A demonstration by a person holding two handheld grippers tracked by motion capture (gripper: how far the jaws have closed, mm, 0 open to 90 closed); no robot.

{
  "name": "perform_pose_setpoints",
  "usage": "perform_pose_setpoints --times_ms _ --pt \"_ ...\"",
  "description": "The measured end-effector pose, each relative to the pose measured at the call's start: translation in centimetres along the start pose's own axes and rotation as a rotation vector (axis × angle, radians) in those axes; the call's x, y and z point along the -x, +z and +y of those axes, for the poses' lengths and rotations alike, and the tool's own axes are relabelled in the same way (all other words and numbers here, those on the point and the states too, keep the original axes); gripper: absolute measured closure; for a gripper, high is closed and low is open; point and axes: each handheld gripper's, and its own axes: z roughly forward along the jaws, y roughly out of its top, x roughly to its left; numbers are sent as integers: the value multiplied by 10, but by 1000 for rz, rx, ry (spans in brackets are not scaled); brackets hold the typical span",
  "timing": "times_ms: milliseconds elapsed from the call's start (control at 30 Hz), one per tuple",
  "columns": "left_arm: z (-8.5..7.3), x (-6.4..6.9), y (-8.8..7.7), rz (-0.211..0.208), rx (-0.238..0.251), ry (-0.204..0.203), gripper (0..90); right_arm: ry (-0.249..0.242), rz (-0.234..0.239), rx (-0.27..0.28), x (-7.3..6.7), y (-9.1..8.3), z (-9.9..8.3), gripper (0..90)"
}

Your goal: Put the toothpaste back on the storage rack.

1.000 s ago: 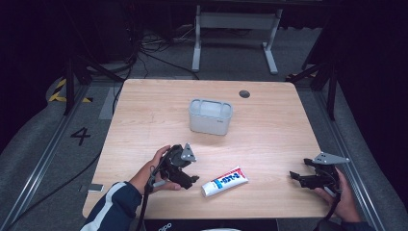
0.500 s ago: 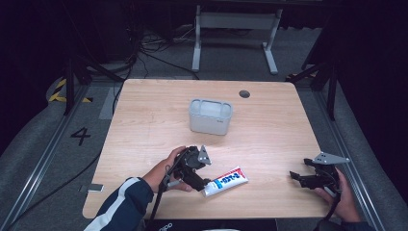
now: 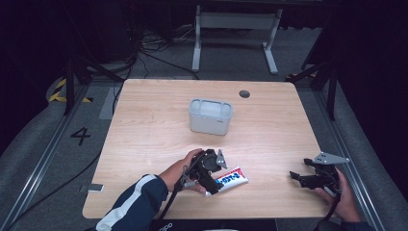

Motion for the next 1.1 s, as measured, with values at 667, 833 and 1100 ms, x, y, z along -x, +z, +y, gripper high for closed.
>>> perform_pose_setpoints --times_ms 667,833,1100 --pt "32 4 43 -68 -95 40 181 0 -1 0 0 0 0 146" --pt "33 -1 49 -73 -110 29 183 0 -1 0 0 0 0 147" --pt "36 -6 55 -80 -109 16 176 0 -1 0 0 0 0 147"
